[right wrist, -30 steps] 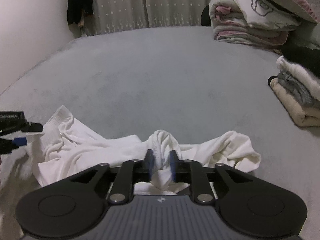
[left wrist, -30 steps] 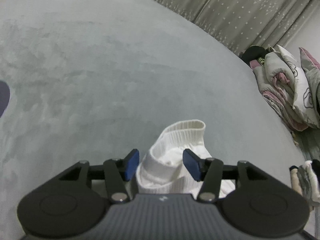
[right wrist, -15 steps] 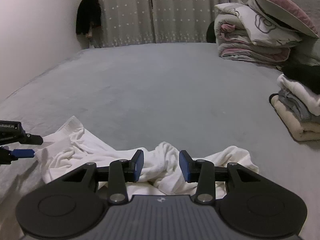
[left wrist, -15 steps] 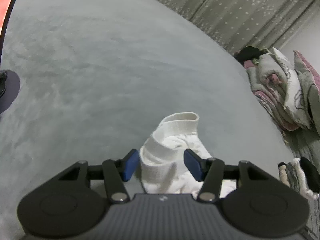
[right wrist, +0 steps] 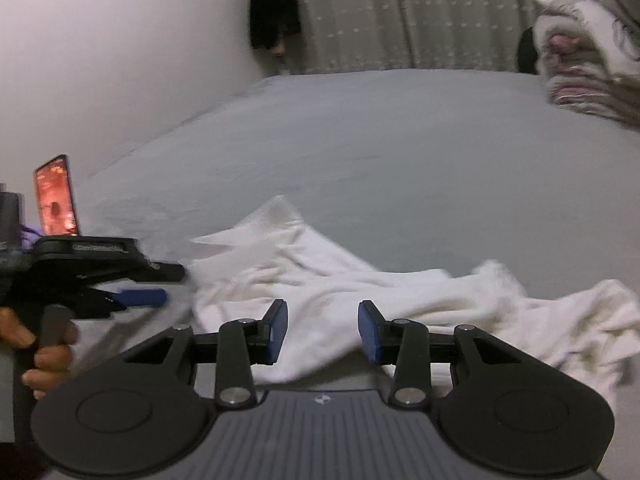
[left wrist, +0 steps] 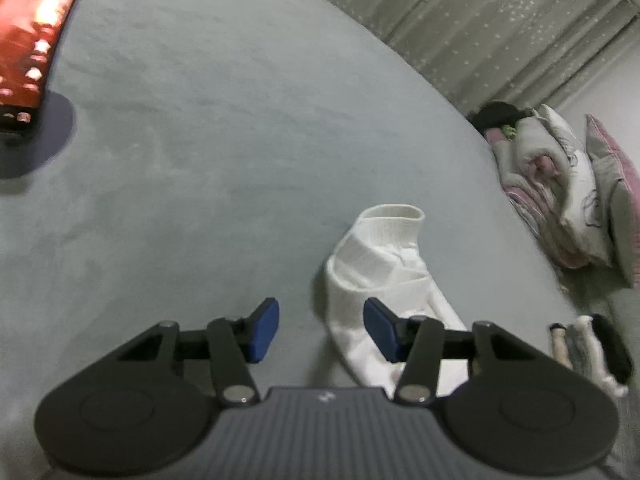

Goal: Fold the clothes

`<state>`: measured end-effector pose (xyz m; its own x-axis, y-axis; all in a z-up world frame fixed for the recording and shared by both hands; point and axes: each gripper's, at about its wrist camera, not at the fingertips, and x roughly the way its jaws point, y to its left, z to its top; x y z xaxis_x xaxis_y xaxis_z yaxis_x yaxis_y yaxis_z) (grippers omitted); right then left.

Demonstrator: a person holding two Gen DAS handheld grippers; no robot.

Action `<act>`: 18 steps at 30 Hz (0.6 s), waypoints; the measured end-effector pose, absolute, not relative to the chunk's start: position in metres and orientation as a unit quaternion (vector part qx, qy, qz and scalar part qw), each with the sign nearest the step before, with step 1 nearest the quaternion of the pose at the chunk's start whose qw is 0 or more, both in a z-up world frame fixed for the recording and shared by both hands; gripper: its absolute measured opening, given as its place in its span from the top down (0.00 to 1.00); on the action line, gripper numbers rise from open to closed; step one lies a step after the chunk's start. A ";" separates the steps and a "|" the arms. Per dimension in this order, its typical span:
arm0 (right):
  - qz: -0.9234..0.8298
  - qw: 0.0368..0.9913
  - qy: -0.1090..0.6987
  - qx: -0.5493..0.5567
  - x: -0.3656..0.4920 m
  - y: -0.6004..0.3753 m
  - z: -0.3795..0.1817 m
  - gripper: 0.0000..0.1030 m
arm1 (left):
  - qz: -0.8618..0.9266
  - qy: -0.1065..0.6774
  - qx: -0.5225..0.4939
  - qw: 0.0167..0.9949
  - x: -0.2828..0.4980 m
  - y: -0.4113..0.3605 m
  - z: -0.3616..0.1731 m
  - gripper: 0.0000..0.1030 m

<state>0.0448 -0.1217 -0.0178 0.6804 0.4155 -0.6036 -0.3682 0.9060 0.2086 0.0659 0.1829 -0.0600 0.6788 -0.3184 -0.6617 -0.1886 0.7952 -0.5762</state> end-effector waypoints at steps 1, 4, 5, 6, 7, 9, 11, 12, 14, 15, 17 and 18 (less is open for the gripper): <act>0.216 0.914 0.341 0.041 0.047 -0.116 -0.020 0.62 | -0.049 0.400 -0.322 0.857 0.070 0.184 -0.059 0.54; 0.217 0.908 0.354 0.057 0.056 -0.098 -0.026 0.62 | -0.071 0.412 -0.319 0.850 0.083 0.185 -0.058 0.54; 0.219 0.905 0.360 0.060 0.059 -0.091 -0.028 0.62 | -0.072 0.417 -0.319 0.848 0.086 0.185 -0.059 0.56; 0.220 0.903 0.364 0.057 0.062 -0.084 -0.030 0.62 | -0.073 0.424 -0.322 0.843 0.088 0.187 -0.061 0.59; 0.220 0.903 0.366 0.047 0.065 -0.076 -0.031 0.61 | -0.073 0.430 -0.327 0.838 0.091 0.189 -0.063 0.62; 0.213 0.905 0.367 0.031 0.070 -0.067 -0.033 0.59 | -0.077 0.435 -0.336 0.832 0.095 0.192 -0.065 0.62; 0.206 0.906 0.369 0.022 0.075 -0.062 -0.035 0.58 | -0.083 0.432 -0.339 0.832 0.097 0.194 -0.063 0.63; 0.207 0.904 0.372 0.027 0.077 -0.062 -0.037 0.58 | -0.085 0.429 -0.339 0.833 0.097 0.194 -0.062 0.63; 0.210 0.901 0.379 0.035 0.079 -0.064 -0.041 0.58 | -0.085 0.427 -0.339 0.834 0.096 0.191 -0.062 0.63; 0.212 0.899 0.381 0.038 0.080 -0.064 -0.042 0.58 | -0.084 0.427 -0.341 0.833 0.096 0.190 -0.062 0.63; 0.216 0.897 0.385 0.039 0.082 -0.064 -0.044 0.58 | -0.082 0.429 -0.344 0.831 0.099 0.185 -0.063 0.63; 0.219 0.895 0.385 0.039 0.083 -0.063 -0.044 0.57 | -0.083 0.430 -0.343 0.831 0.100 0.183 -0.064 0.63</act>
<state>0.0829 -0.0635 -0.0443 0.6068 0.4224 -0.6734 -0.3628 0.9009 0.2382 0.1003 0.1826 -0.0640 0.6157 -0.4327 -0.6586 -0.1570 0.7516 -0.6406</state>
